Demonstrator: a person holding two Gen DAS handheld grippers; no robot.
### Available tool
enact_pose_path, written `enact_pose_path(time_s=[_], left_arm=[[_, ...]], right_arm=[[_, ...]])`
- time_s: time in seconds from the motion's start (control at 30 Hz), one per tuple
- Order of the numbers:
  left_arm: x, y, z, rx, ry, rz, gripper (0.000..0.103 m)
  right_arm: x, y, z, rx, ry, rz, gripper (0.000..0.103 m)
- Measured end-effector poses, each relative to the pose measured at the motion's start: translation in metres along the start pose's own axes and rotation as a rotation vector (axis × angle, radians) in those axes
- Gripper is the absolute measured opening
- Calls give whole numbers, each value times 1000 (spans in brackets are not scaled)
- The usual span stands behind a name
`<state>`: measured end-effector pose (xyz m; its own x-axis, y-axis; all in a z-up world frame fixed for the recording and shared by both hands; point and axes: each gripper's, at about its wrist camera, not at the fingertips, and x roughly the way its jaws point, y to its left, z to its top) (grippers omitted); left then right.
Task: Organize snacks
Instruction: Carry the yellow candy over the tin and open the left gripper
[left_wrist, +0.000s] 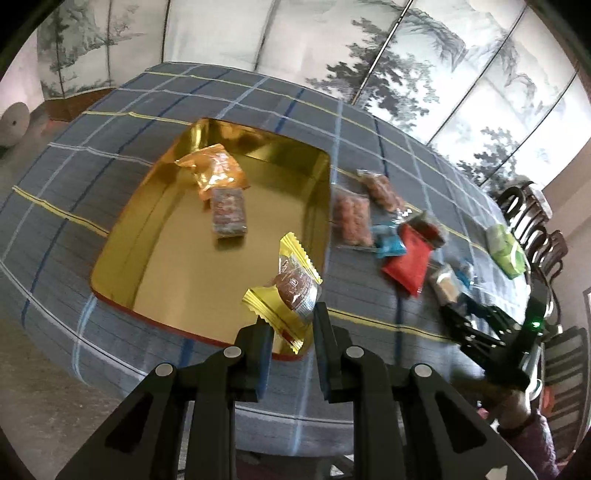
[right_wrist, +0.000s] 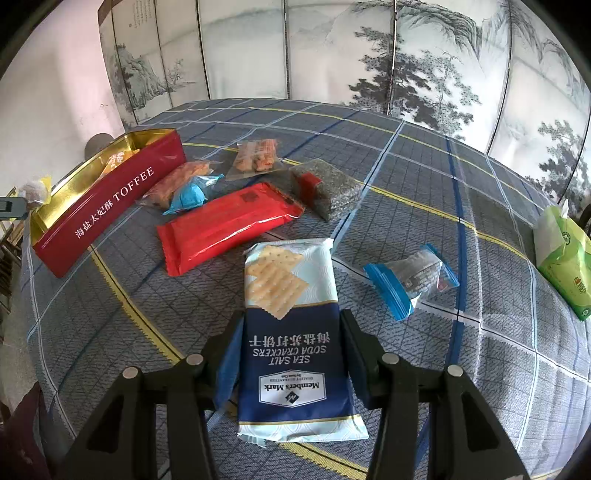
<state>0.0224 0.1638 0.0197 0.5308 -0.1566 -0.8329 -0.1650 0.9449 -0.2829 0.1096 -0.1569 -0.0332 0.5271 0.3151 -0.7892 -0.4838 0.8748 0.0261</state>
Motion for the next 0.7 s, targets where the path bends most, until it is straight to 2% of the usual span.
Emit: enact_pose_path(time_s=[0.4, 0.7], left_arm=[[7, 16, 10, 31, -40, 86, 18], [19, 30, 17, 34, -24, 124, 18]], right_arm=[[0, 0, 0, 0, -1, -1, 51], [0, 0, 0, 1, -1, -1, 51]])
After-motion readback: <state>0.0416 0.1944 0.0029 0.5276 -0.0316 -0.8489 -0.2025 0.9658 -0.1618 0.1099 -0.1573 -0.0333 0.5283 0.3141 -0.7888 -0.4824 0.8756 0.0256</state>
